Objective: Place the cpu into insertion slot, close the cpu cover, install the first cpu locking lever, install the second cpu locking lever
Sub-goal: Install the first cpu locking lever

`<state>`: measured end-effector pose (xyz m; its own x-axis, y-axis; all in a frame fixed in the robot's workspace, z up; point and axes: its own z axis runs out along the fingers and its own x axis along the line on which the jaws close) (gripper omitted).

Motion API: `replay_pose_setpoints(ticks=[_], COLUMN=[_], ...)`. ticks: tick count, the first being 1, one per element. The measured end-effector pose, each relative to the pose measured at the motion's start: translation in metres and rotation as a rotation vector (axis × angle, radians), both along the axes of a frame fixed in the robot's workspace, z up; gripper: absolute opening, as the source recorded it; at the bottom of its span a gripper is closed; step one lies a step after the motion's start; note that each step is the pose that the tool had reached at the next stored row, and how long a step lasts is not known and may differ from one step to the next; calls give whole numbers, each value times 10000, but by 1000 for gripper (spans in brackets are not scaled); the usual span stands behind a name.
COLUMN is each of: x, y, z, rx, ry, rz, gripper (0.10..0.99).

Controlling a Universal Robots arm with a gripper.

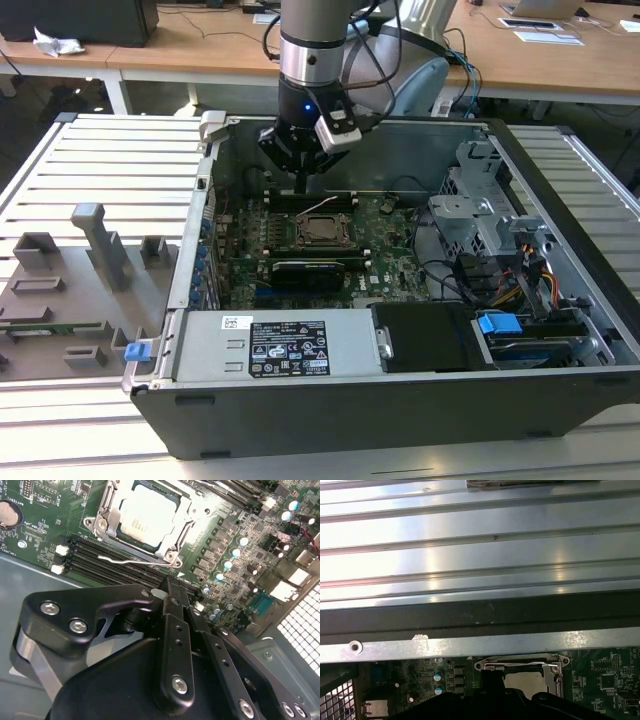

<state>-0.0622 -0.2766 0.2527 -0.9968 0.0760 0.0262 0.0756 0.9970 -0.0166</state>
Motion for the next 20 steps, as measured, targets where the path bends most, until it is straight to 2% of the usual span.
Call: replay_pose_setpoints(ticks=[20], x=[0], y=[0], z=[-131], rx=[0], ry=[0], rz=[0], gripper=[106])
